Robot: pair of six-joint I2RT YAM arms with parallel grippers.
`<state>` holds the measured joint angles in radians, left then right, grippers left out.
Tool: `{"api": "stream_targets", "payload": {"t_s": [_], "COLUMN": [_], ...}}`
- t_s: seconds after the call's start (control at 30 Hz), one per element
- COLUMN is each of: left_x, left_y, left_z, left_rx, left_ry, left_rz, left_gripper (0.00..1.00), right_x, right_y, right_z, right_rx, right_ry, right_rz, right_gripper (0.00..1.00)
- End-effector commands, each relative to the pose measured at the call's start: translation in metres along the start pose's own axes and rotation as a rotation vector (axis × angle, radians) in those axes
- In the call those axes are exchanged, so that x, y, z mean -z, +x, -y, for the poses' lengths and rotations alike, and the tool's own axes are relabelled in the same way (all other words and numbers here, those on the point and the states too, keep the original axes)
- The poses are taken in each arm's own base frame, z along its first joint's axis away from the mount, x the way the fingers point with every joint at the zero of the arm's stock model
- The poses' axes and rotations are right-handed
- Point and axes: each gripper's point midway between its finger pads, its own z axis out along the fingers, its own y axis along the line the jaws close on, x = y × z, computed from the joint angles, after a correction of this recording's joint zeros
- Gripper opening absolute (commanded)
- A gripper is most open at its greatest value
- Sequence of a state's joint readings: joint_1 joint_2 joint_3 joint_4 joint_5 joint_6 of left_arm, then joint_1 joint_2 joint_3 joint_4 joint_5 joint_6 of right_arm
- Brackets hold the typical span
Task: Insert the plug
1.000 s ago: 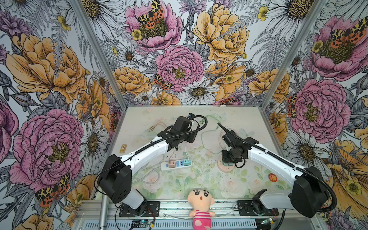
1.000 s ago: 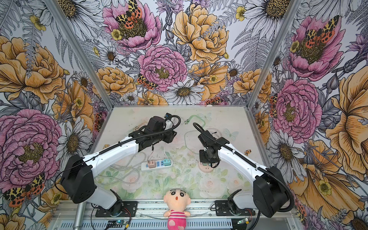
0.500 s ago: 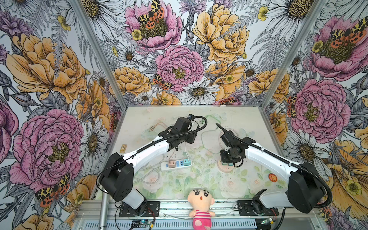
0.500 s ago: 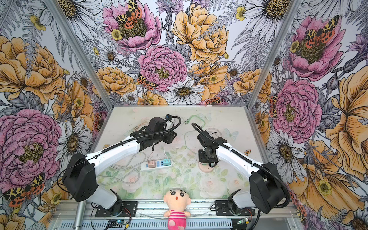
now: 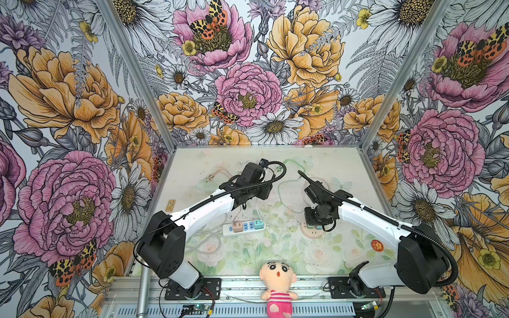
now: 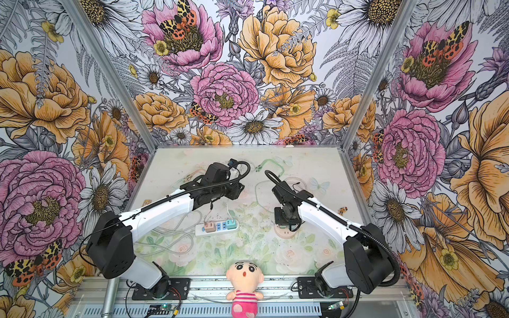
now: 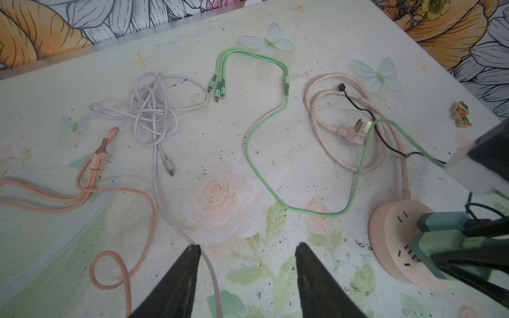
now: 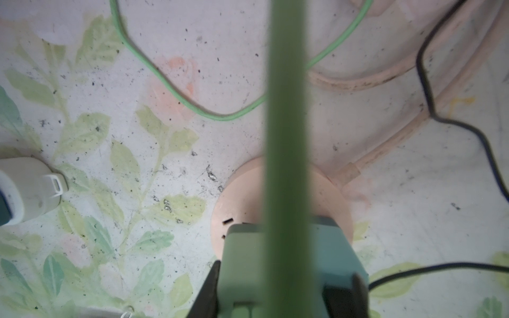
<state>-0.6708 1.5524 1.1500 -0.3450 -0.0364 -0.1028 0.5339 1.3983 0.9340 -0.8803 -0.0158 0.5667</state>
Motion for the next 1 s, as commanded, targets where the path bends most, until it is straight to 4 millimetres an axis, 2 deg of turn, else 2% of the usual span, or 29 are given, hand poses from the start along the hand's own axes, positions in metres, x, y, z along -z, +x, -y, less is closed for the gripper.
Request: {"api": "stream_targets", "payload": {"t_s": [0.0,0.4,0.97], "left_x": [0.002,0.000,-0.003], "left_y": [-0.004,-0.005,-0.002], "left_z": [0.000,0.000,0.000], "left_rx": [0.013,0.012,0.007], "left_ry": [0.017,0.015,0.019], "left_rz": [0.025,0.024,0.012], "left_gripper": [0.58,0.58,0.58], "right_x": [-0.004,0.009,-0.004], "right_y": [-0.003,-0.010,-0.010], "right_z": [0.005,0.000,0.003], "right_rx": [-0.011,-0.011,-0.001], "right_ry": [0.034,0.000,0.026], "right_rz": [0.016,0.061,0.037], "right_gripper": [0.00,0.00,0.00]}}
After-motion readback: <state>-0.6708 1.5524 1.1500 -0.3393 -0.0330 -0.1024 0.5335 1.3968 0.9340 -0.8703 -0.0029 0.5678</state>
